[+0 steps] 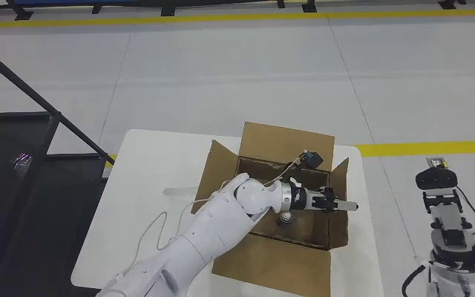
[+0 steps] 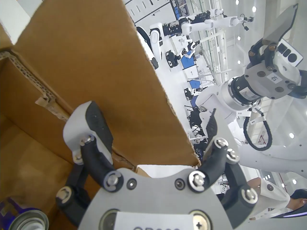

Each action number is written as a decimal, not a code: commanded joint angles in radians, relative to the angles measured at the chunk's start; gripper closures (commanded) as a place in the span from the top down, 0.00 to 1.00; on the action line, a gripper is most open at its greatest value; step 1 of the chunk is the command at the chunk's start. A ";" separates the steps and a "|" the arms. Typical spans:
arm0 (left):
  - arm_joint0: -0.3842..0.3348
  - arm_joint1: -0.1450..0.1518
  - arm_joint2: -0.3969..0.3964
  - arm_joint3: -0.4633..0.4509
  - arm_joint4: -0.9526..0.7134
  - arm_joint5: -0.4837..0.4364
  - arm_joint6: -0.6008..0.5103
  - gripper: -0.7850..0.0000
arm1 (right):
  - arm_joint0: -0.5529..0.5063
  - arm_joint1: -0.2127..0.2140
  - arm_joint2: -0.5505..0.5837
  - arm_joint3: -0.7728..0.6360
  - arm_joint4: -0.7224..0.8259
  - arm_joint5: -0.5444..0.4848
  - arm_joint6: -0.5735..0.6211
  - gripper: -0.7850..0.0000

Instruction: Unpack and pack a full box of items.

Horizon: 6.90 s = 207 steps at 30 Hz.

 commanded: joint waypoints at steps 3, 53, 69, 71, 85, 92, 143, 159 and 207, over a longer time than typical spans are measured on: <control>-0.014 -0.047 0.020 0.067 -0.004 -0.033 0.023 1.00 | -0.016 -0.002 0.036 0.011 0.007 0.005 -0.020 1.00; -0.141 -0.172 -0.116 0.420 -0.041 -0.391 0.066 1.00 | 0.037 -0.015 0.053 -0.006 -0.015 0.051 0.111 1.00; 0.063 0.139 -0.405 -0.067 0.337 -0.356 0.331 1.00 | 0.226 0.003 -0.127 -0.071 -0.335 0.158 0.330 1.00; 0.228 0.202 -0.520 -0.358 0.412 -0.246 0.311 1.00 | 0.247 0.004 -0.147 -0.064 -0.345 0.167 0.331 1.00; 0.906 0.334 -0.942 -1.406 0.582 0.219 0.092 1.00 | 0.356 0.005 -0.272 -0.003 -0.410 0.220 0.332 1.00; 0.950 0.339 -0.953 -1.437 0.606 0.267 0.092 1.00 | 0.358 0.005 -0.275 0.000 -0.405 0.232 0.331 1.00; 0.806 0.388 -0.938 -1.241 0.804 0.755 -0.176 0.00 | 0.295 0.034 -0.347 -0.061 -0.601 0.151 0.430 1.00; 0.870 0.410 -1.011 -1.285 0.756 0.759 -0.179 0.00 | 0.352 0.048 -0.402 -0.068 -0.611 0.110 0.542 1.00; 1.119 0.458 -1.253 -1.448 0.553 0.627 0.166 1.00 | 0.809 0.001 -0.992 0.130 -0.885 0.187 1.219 1.00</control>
